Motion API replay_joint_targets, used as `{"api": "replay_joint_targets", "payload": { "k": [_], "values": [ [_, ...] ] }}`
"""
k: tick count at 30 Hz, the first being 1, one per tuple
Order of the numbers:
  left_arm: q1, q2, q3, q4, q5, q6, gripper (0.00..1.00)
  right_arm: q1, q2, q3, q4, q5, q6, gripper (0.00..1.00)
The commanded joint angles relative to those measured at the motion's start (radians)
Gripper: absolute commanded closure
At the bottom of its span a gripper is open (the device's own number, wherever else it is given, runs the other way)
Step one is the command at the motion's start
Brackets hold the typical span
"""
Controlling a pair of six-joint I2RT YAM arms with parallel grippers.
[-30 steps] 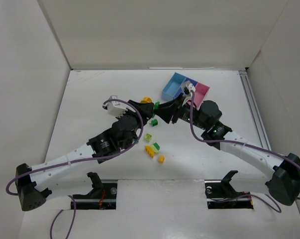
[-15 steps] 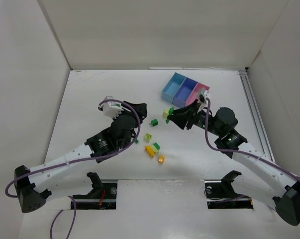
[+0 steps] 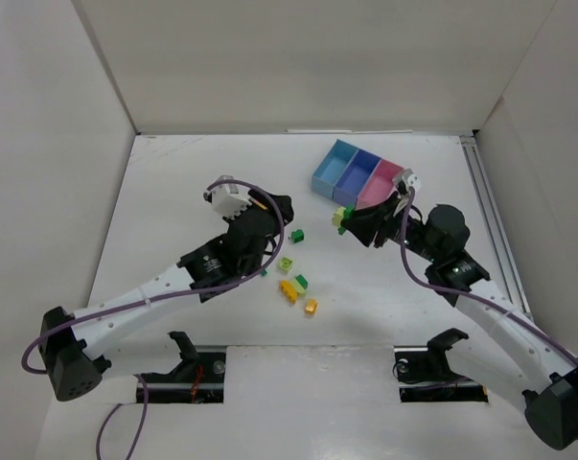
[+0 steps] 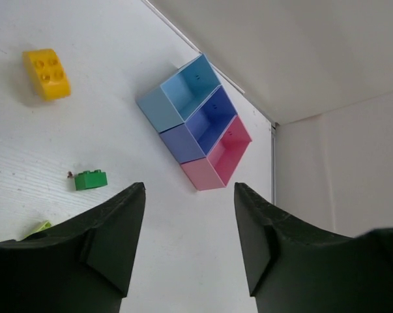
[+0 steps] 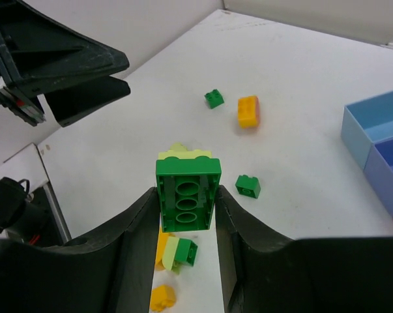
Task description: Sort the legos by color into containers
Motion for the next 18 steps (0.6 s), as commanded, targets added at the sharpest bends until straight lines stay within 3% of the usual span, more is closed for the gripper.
{"api": "replay_joint_targets", "payload": {
  "k": [1,3,4,8,10,15,18],
  "values": [
    [0.014,-0.014,0.017,-0.018,0.013,0.018,0.46,-0.011,-0.007,0.001,-0.012,0.017,-0.033,1.00],
    [0.073,0.001,0.026,-0.078,0.048,0.018,0.38,-0.011,0.002,0.001,-0.038,0.029,-0.042,1.00],
    [0.109,0.015,0.026,-0.096,0.137,0.044,0.31,-0.011,0.002,0.001,-0.047,0.044,-0.053,1.00],
    [0.331,0.128,0.046,-0.086,0.435,0.185,0.19,-0.011,0.025,-0.008,-0.081,0.066,-0.073,1.00],
    [0.405,0.184,0.063,-0.070,0.484,0.251,0.13,-0.011,0.058,-0.008,-0.128,0.102,-0.082,1.00],
    [0.431,0.401,0.189,-0.060,0.432,0.449,0.02,-0.011,0.146,0.012,-0.194,0.174,-0.105,1.00],
    [0.479,0.493,0.285,-0.029,0.507,0.602,0.00,-0.011,0.239,0.040,-0.258,0.213,-0.115,1.00]
  ]
}}
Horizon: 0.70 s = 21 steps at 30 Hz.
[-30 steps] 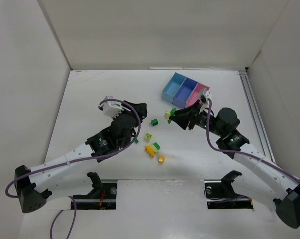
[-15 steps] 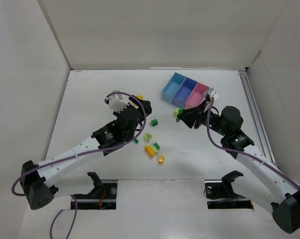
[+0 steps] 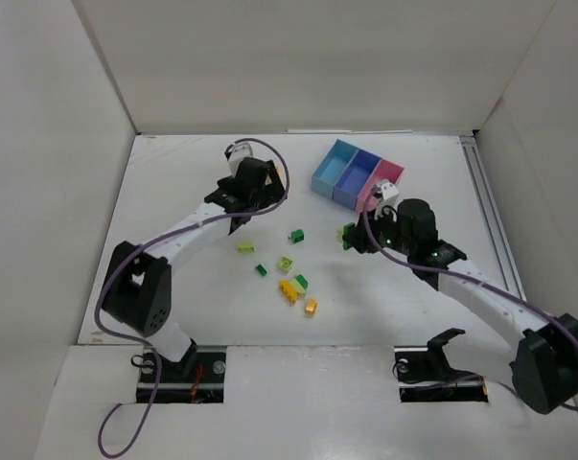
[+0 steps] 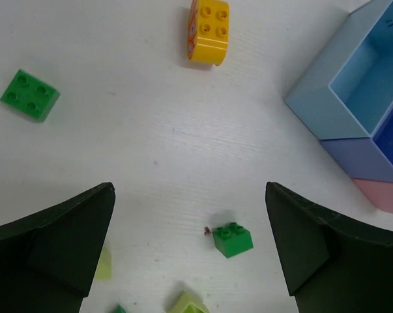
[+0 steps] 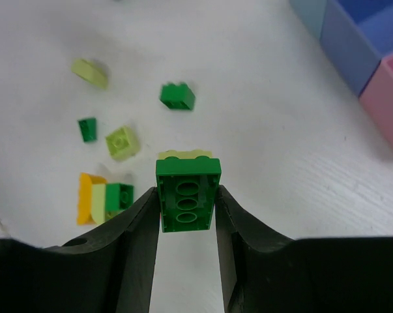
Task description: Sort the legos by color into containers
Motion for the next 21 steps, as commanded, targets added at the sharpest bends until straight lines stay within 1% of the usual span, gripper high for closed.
{"api": "replay_joint_targets", "payload": {
  "k": [1,2,3,4,6,7,8,9,10,11,12,13,14,15,18,20,21],
  "values": [
    [0.048,0.083,0.126,0.069,0.090,0.249,0.00,-0.008,0.079,0.071,-0.091,0.074,-0.037,1.00],
    [0.068,0.109,0.143,0.095,0.090,0.283,0.00,-0.008,0.140,0.089,-0.114,0.074,-0.069,1.00],
    [0.082,0.138,0.167,0.096,0.131,0.335,0.00,-0.008,0.168,0.106,-0.154,0.103,-0.070,1.00],
    [0.096,0.198,0.196,0.082,0.142,0.336,0.00,0.003,0.194,0.135,-0.167,0.117,-0.083,1.00],
    [0.139,0.260,0.288,0.050,0.179,0.345,0.00,0.027,0.260,0.160,-0.205,0.159,-0.093,1.00],
    [0.139,0.289,0.319,0.039,0.179,0.369,0.00,0.037,0.283,0.172,-0.222,0.214,-0.093,1.00],
    [0.139,0.347,0.382,0.030,0.179,0.385,0.00,0.055,0.305,0.206,-0.243,0.245,-0.093,1.00],
    [0.139,0.375,0.413,0.007,0.179,0.395,0.00,0.055,0.351,0.224,-0.268,0.276,-0.093,1.00],
    [0.139,0.401,0.442,-0.004,0.189,0.395,0.00,0.069,0.375,0.241,-0.314,0.335,-0.093,1.00],
    [0.139,0.454,0.471,-0.018,0.189,0.406,0.00,0.078,0.398,0.275,-0.334,0.360,-0.093,1.00],
    [0.139,0.481,0.534,-0.034,0.189,0.406,0.00,0.078,0.440,0.290,-0.352,0.382,-0.093,1.00],
    [0.139,0.505,0.565,-0.070,0.180,0.406,0.00,0.078,0.458,0.306,-0.386,0.402,-0.079,1.00],
    [0.148,0.528,0.591,-0.085,0.180,0.406,0.00,0.078,0.475,0.320,-0.397,0.431,-0.079,0.98],
    [0.148,0.562,0.632,-0.096,0.192,0.406,0.00,0.087,0.490,0.341,-0.408,0.431,-0.070,0.96],
    [0.148,0.599,0.655,-0.096,0.229,0.406,0.00,0.087,0.521,0.355,-0.418,0.440,-0.061,0.92],
    [0.148,0.616,0.675,-0.096,0.229,0.397,0.00,0.087,0.533,0.364,-0.418,0.440,-0.051,0.92],
    [0.148,0.626,0.686,-0.096,0.220,0.397,0.00,0.087,0.534,0.364,-0.418,0.440,-0.051,0.88]
  ]
}}
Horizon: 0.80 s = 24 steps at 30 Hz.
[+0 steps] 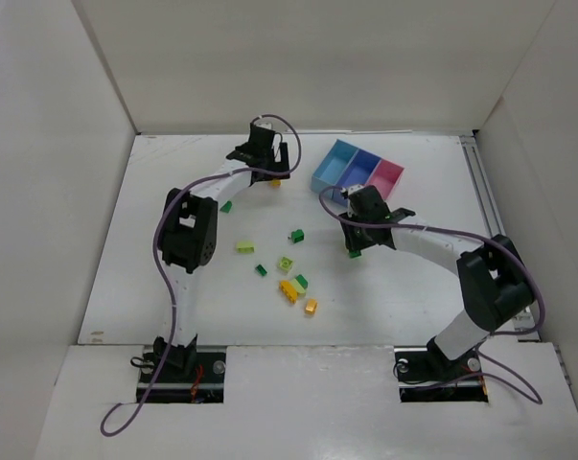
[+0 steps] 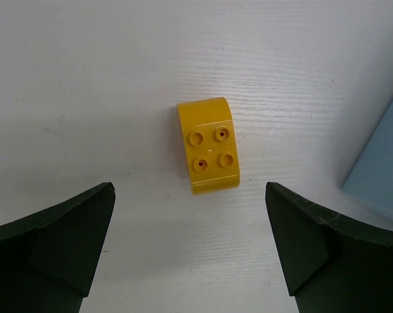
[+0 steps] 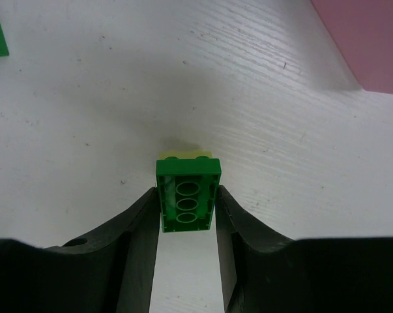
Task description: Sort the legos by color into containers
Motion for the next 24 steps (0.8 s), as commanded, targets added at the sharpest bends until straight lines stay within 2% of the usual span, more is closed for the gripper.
{"api": "replay_joint_targets", "payload": {
  "k": [1,5,6,7,9,11,14,18,19,23,24],
  "values": [
    [0.001,0.019,0.090,-0.032,0.014,0.014,0.00,0.008,0.018,0.053,-0.033,0.043,0.014,0.87],
    [0.001,0.065,0.125,-0.055,-0.014,0.004,0.06,0.008,0.046,0.075,-0.047,0.043,0.014,0.78],
    [0.001,0.065,0.136,-0.055,-0.014,0.004,0.07,0.017,0.046,0.087,-0.059,0.043,0.014,0.67],
    [0.001,0.078,0.136,-0.055,-0.014,0.004,0.11,0.017,0.046,0.087,-0.070,0.043,0.014,0.62],
    [0.001,0.088,0.145,-0.046,-0.014,0.004,0.14,0.017,0.019,0.087,-0.070,0.032,0.005,0.40],
    [0.001,0.098,0.145,-0.035,-0.005,0.004,0.18,0.017,-0.005,0.087,-0.070,0.017,-0.006,0.29],
    [0.001,0.125,0.174,-0.035,0.006,-0.006,0.26,0.017,-0.057,0.096,-0.079,0.005,-0.018,0.24],
    [0.001,0.134,0.185,-0.035,0.015,-0.015,0.41,0.017,-0.115,0.105,-0.101,-0.006,-0.027,0.23],
    [0.001,0.134,0.185,-0.035,0.015,-0.016,0.50,0.017,-0.124,0.105,-0.101,-0.006,-0.027,0.22],
    [0.001,0.115,0.167,-0.026,0.028,-0.016,0.71,0.017,-0.164,0.115,-0.122,-0.006,-0.027,0.21],
    [0.001,0.114,0.167,-0.026,0.037,-0.025,0.81,0.017,-0.179,0.115,-0.122,0.003,-0.027,0.21]
  ]
}}
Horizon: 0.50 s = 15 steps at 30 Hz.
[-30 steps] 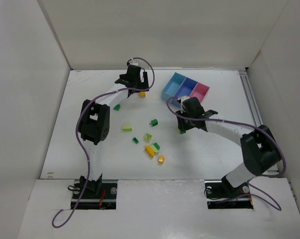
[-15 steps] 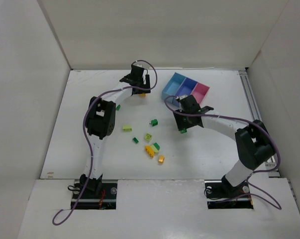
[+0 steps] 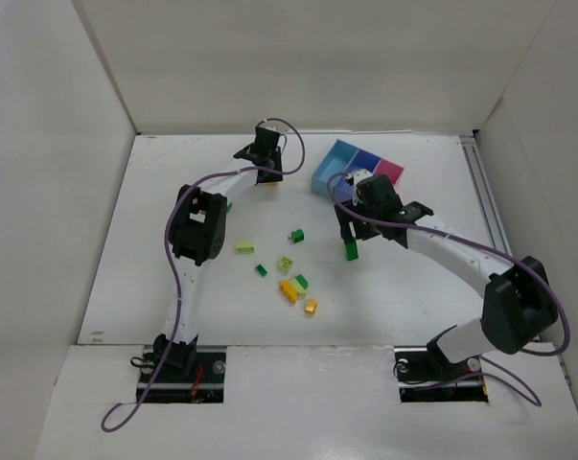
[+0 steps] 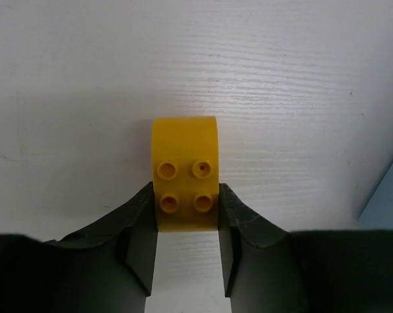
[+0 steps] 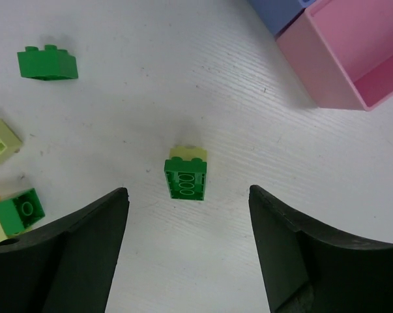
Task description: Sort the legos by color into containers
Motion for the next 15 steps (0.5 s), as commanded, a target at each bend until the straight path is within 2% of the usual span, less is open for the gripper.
{"api": "replay_joint_targets", "payload": {
  "k": [1,3,4,6,11,15],
  "values": [
    [0.001,-0.060,0.026,0.016,0.017,-0.009,0.83,0.009,-0.052,0.039,-0.020,0.000,-0.009,0.21],
    [0.001,-0.086,0.015,0.016,0.017,-0.009,0.85,0.000,-0.081,0.039,-0.020,0.000,-0.009,0.19],
    [0.001,-0.103,0.001,0.028,0.017,-0.009,0.88,0.000,-0.092,0.039,-0.020,0.000,-0.009,0.19],
    [0.001,-0.163,-0.012,0.050,0.026,-0.009,0.88,-0.024,-0.127,0.017,-0.020,0.000,-0.009,0.19],
    [-0.008,-0.291,-0.086,0.159,0.185,0.071,0.87,-0.077,-0.199,-0.046,0.012,0.009,0.002,0.19],
    [-0.056,-0.293,-0.077,0.231,0.291,0.161,0.86,-0.126,-0.234,-0.091,0.022,0.009,0.002,0.18]
  ]
}}
